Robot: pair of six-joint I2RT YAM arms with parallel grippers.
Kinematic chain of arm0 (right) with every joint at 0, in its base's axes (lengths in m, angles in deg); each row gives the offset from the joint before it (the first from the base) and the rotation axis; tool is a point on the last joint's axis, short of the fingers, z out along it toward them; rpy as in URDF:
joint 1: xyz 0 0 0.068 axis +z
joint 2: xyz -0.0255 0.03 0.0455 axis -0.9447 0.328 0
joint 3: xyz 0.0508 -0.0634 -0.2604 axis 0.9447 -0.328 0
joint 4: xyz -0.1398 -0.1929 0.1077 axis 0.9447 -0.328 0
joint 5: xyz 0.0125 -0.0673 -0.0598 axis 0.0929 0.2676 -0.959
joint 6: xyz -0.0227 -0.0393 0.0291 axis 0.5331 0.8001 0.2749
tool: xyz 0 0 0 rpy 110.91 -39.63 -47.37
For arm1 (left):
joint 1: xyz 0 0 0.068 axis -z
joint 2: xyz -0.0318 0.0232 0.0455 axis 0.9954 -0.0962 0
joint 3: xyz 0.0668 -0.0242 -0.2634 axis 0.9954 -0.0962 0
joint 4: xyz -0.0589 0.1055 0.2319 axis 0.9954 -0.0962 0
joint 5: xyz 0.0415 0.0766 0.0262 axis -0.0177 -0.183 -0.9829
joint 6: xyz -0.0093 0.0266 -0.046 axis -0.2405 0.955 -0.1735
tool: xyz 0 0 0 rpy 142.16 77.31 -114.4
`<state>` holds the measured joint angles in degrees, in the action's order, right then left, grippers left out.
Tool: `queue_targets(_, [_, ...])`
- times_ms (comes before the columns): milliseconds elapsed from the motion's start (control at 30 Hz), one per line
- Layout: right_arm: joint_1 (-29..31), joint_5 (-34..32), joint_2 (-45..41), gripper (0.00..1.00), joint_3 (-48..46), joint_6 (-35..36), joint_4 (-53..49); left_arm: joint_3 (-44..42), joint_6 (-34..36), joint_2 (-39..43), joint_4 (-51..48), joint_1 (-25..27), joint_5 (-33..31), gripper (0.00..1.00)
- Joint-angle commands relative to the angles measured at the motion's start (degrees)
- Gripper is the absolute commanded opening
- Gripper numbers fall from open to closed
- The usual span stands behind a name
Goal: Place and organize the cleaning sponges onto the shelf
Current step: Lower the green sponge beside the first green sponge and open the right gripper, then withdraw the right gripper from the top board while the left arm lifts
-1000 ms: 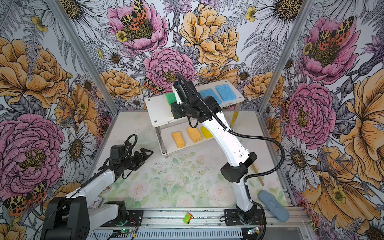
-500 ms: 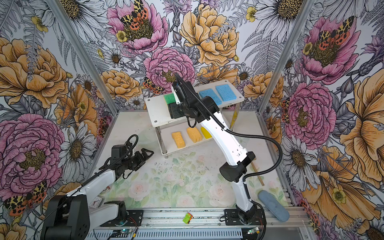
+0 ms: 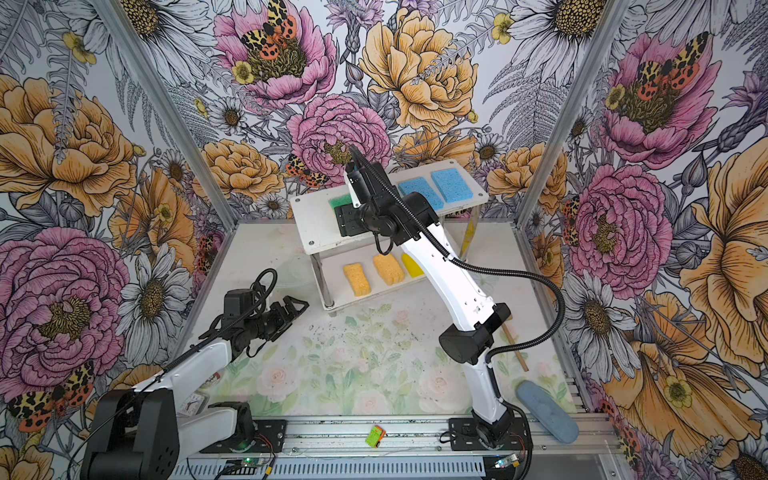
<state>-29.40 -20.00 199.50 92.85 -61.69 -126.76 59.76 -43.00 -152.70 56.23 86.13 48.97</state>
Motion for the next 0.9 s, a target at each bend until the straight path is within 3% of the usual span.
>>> queue_targets(0, [0.3,-1.1,0.7,0.77,1.1,0.2,1.4,0.6,-0.3,-0.5,1.3,0.5,-0.3,0.99])
queue_targets(867, [0.1,-1.6,-5.6,0.87,-0.1,5.6,1.5,5.6,2.2,1.3,-3.0,1.4,-2.6,0.99])
